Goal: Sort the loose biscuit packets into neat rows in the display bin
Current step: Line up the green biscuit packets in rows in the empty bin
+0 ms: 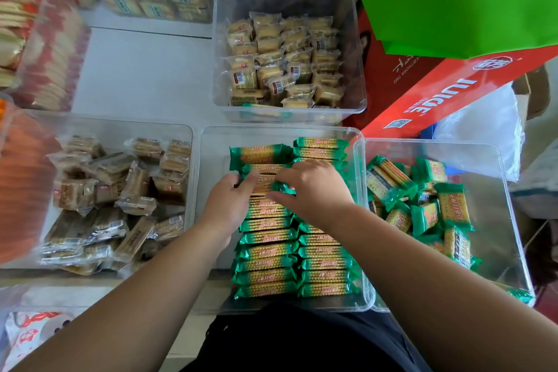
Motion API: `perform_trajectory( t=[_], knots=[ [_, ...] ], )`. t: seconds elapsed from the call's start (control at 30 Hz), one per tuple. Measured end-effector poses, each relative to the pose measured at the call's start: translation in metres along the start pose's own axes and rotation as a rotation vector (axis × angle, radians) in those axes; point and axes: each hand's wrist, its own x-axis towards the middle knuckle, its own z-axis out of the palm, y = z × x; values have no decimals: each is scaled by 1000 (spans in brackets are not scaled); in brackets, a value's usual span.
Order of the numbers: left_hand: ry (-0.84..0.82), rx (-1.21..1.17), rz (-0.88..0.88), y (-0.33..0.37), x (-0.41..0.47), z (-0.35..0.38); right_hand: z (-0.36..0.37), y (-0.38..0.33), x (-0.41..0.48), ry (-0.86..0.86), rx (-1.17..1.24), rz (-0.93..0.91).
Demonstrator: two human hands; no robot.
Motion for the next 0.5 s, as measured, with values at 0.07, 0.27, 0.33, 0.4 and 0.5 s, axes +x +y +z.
perform_trajectory(
  t=[0.07,0.27,0.33,0.4,0.5],
  knots=[
    [-7,8,12,-3,1,-1,0,-8,7,-23,-30,18],
    [25,36,5,0,5,-8,6,2,0,8,-46,33],
    [29,45,6,2,7,-6,10,10,-6,30,-52,97],
    [45,76,9,2,10,-3,11,12,-9,61,-47,145],
    [71,116,9,1,14,1,6,13,-4,67,-52,182]
  ],
)
